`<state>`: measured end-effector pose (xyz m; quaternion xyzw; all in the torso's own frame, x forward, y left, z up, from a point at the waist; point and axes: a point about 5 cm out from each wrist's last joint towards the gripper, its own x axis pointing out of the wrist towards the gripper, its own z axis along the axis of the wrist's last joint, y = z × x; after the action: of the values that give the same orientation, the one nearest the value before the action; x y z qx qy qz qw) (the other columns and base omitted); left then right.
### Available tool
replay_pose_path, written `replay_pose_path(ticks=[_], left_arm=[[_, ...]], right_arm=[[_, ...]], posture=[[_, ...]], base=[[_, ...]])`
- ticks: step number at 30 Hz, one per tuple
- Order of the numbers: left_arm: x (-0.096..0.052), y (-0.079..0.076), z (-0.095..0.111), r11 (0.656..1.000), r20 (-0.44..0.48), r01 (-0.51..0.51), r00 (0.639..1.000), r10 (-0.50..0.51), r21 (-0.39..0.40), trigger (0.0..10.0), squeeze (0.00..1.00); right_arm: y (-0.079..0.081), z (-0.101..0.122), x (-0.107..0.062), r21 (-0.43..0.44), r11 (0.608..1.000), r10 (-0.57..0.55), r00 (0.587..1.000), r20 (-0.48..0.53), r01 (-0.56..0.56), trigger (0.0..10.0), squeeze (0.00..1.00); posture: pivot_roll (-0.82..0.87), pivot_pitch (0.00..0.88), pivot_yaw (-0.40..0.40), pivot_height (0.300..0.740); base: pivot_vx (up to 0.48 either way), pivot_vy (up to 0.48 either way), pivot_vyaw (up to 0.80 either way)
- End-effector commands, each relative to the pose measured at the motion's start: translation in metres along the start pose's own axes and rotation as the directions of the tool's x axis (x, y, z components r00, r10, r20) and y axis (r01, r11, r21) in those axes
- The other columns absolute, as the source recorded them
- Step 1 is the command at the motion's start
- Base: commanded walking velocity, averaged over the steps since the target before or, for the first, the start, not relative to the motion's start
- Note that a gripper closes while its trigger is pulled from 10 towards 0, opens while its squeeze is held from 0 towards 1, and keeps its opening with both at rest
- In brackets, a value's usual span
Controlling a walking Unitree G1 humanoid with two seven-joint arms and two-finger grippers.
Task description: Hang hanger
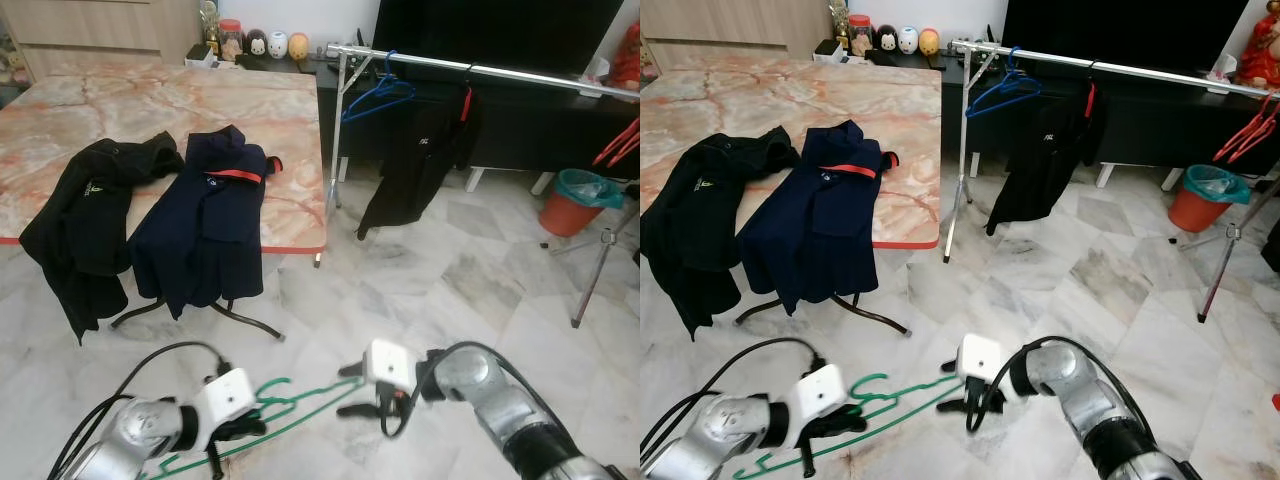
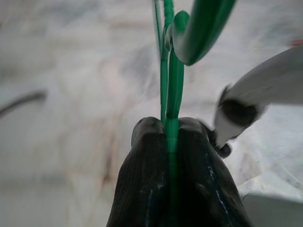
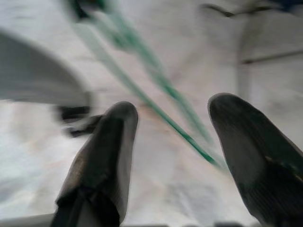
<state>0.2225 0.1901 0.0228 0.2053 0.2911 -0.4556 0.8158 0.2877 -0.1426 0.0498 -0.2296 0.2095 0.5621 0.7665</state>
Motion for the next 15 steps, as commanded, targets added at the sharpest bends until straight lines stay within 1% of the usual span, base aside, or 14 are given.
replay_pose_path(ticks=[1,2,4,5,6,7,8,9,10,11,12,13,14,15], left_arm=[[-0.003,0.004,-0.02,0.995,-0.043,-0.092,0.995,0.091,-0.036,5.3,0.0],[-0.005,0.007,-0.029,0.987,-0.062,-0.154,0.987,0.151,-0.055,10.0,0.0],[-0.007,0.01,-0.041,0.97,-0.083,-0.226,0.972,0.219,-0.091,10.0,0.0],[-0.009,0.009,-0.052,0.947,-0.113,-0.281,0.957,0.266,-0.153,10.0,0.0],[-0.01,0.005,-0.066,0.924,-0.159,-0.331,0.94,0.303,-0.193,10.0,0.0],[-0.01,0.004,-0.069,0.917,-0.171,-0.342,0.935,0.311,-0.205,10.0,0.0],[-0.01,0.001,-0.077,0.892,-0.196,-0.381,0.92,0.34,-0.244,10.0,0.0],[-0.01,-0.001,-0.081,0.875,-0.212,-0.406,0.909,0.358,-0.264,10.0,0.0],[-0.007,-0.007,-0.09,0.829,-0.244,-0.454,0.888,0.39,-0.328,10.0,0.0],[-0.007,-0.007,-0.09,0.829,-0.244,-0.454,0.888,0.39,-0.328,10.0,0.0],[-0.005,-0.012,-0.097,0.778,-0.279,-0.501,0.864,0.42,-0.38,10.0,0.0],[-0.005,-0.012,-0.097,0.778,-0.279,-0.501,0.864,0.42,-0.38,10.0,0.0],[-0.004,-0.013,-0.102,0.702,-0.307,-0.564,0.826,0.473,-0.436,10.0,0.0],[-0.003,-0.013,-0.104,0.66,-0.32,-0.589,0.808,0.495,-0.466,10.0,0.0]], right_arm=[[-0.011,-0.002,-0.008,0.029,0.994,-0.109,0.994,0.015,0.109,10.0,0.0],[-0.015,-0.004,-0.011,0.058,0.985,-0.162,0.986,0.028,0.16,10.0,0.0],[-0.02,-0.006,-0.015,0.096,0.97,-0.229,0.972,0.046,0.224,10.0,0.0],[-0.026,-0.01,-0.021,0.144,0.936,-0.33,0.943,0.048,0.321,10.0,0.0],[-0.035,-0.018,-0.028,0.204,0.864,-0.474,0.88,0.026,0.459,10.0,0.0],[-0.038,-0.02,-0.03,0.219,0.836,-0.519,0.854,0.017,0.503,10.0,0.0],[-0.042,-0.029,-0.036,0.287,0.752,-0.611,0.791,-0.034,0.594,10.0,0.0],[-0.044,-0.035,-0.038,0.33,0.699,-0.651,0.755,-0.074,0.635,10.0,0.0],[-0.043,-0.055,-0.047,0.392,0.532,-0.745,0.635,-0.204,0.75,10.0,0.0],[-0.043,-0.055,-0.047,0.392,0.532,-0.745,0.635,-0.204,0.75,10.0,0.0],[-0.034,-0.076,-0.052,0.438,0.404,-0.766,0.559,-0.319,0.803,10.0,0.0],[-0.034,-0.076,-0.052,0.438,0.404,-0.766,0.559,-0.319,0.803,10.0,0.0],[-0.018,-0.096,-0.052,0.428,0.332,-0.749,0.511,-0.422,0.841,10.0,0.0],[-0.009,-0.105,-0.051,0.427,0.3,-0.731,0.493,-0.472,0.853,10.0,0.0]], posture=[[0.18,0.0,-0.092,0.74],[0.18,0.0,-0.092,0.74],[0.18,0.0,-0.093,0.74],[0.18,0.0,-0.094,0.74],[0.18,0.0,-0.094,0.74],[0.18,0.0,-0.094,0.74],[0.18,0.0,-0.092,0.74],[0.18,0.0,-0.091,0.74],[0.17,0.0,-0.091,0.74],[0.17,0.0,-0.091,0.74],[0.17,0.0,-0.09,0.74],[0.17,0.0,-0.09,0.74],[0.17,0.0,-0.087,0.74],[0.17,0.0,-0.085,0.74]], base=[[0.0,0.0,0.0],[0.0,0.0,0.0],[0.0,0.0,0.0],[0.0,0.0,0.0],[0.0,0.0,0.0],[0.0,0.0,0.0],[0.0,0.0,0.0],[0.0,0.0,0.0],[0.0,0.0,0.0],[0.0,0.0,0.0],[0.0,0.0,0.0],[0.0,0.0,0.0],[0.0,0.0,0.0],[0.0,0.0,0.0]])
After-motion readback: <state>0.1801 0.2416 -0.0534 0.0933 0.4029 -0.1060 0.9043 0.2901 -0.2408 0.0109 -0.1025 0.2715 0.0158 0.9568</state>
